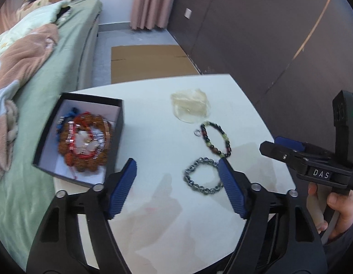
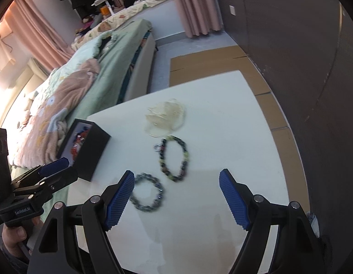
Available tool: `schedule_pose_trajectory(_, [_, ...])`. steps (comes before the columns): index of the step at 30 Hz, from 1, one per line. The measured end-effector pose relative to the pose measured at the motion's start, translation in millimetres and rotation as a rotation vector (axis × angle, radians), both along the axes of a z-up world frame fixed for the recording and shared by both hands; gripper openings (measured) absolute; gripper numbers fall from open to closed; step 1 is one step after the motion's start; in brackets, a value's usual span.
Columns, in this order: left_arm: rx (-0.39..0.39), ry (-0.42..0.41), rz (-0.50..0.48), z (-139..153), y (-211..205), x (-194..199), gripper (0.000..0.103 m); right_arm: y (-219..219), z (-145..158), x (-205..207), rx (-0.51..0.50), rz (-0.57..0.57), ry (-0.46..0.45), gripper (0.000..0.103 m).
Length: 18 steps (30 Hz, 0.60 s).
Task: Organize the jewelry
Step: 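Reach the left gripper to the grey hematite bead bracelet and grasp it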
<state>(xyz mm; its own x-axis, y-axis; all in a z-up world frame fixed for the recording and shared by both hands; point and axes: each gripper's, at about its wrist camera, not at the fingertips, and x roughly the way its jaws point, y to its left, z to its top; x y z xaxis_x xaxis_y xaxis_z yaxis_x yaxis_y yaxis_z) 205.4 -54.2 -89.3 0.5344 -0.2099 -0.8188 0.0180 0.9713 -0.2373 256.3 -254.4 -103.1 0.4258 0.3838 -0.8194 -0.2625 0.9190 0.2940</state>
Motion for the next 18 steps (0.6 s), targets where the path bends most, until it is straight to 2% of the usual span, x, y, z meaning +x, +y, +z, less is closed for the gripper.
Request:
schedule_pose_trajectory(2, [0.008, 0.021, -0.020, -9, -8, 6, 0.062, -4, -7, 1, -0.007, -0.018, 0.003, 0.071])
schedule_pose_trajectory(5, [0.035, 0.046, -0.045, -22, -20, 14, 0.060, -8, -17, 3, -0.015, -0.030, 0.014, 0.063])
schedule_pose_trajectory(13, [0.085, 0.102, -0.084, -54, -37, 29, 0.049, -13, -39, 5, -0.026, -0.052, 0.009, 0.061])
schedule_pose_trajectory(16, [0.096, 0.126, -0.100, -66, -43, 32, 0.042, -12, -48, 6, -0.031, -0.054, 0.015, 0.060])
schedule_pose_trajectory(18, [0.132, 0.110, -0.106, -67, -49, 30, 0.041, -10, -53, 6, -0.039, -0.052, 0.019, 0.057])
